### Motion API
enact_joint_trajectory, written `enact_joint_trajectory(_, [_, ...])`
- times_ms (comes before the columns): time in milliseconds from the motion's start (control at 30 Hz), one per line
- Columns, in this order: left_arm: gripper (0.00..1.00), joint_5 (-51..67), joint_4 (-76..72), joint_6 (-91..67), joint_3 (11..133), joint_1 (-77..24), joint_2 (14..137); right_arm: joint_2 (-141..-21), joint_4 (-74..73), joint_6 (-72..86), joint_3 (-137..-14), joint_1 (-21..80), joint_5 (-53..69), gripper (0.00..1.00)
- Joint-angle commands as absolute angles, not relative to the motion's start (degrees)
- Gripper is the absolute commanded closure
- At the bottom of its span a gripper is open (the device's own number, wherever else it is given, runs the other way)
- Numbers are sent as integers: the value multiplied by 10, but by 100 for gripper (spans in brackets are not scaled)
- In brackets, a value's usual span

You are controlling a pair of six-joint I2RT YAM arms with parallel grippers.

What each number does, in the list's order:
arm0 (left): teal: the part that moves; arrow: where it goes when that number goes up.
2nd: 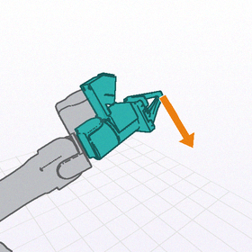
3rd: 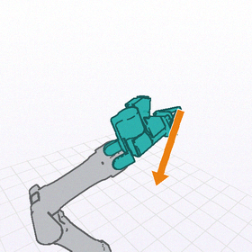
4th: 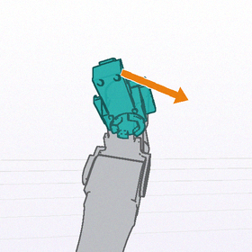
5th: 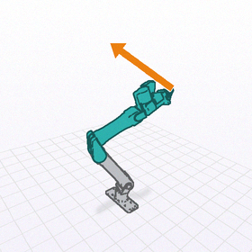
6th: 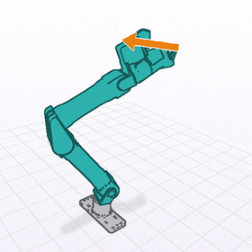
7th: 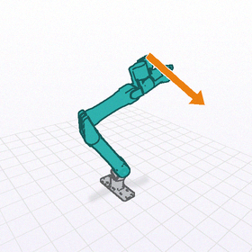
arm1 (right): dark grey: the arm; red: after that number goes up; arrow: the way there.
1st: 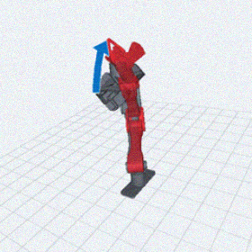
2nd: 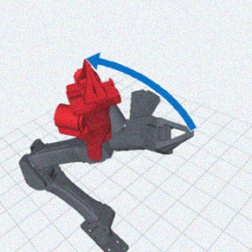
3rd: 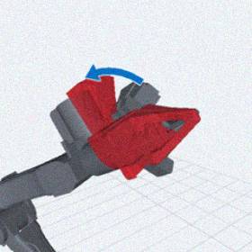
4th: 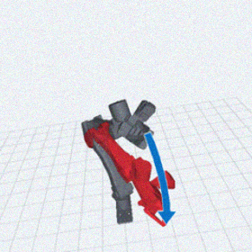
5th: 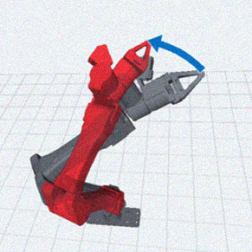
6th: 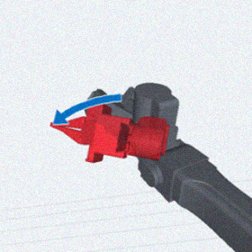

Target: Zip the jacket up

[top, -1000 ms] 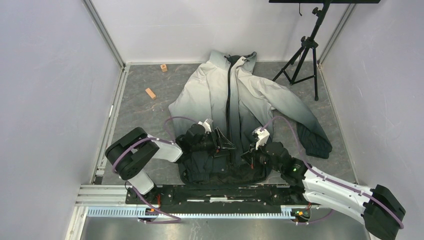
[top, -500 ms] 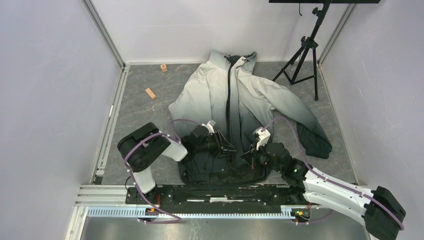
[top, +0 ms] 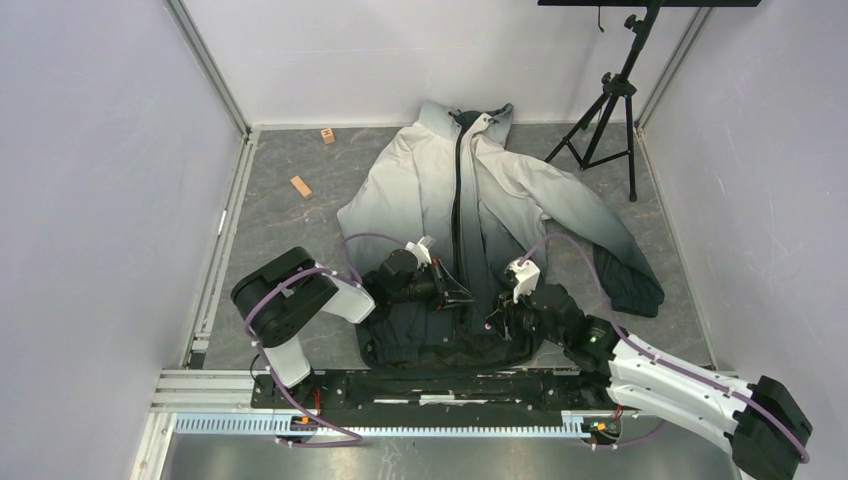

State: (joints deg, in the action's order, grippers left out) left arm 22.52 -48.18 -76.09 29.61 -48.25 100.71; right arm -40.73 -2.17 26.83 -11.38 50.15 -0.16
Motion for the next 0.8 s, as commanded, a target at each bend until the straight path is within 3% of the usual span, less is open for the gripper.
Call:
enact_joint_trajectory(0, [98, 202, -524, -715, 294, -494, 964, -383, -127, 239, -186, 504, -2, 62])
enact_joint_trajectory(100, [98, 197, -516, -704, 300, -502, 957, -360, -168, 235, -223, 505, 19, 53])
enact_joint_trajectory(333, [98, 194, -524, -702, 307, -509, 954, -349, -109, 259, -207, 504, 82, 42])
enact_joint_trajectory(767, [98, 193, -522, -706, 307, -514, 936, -367, 10, 299, -125, 503, 48, 35])
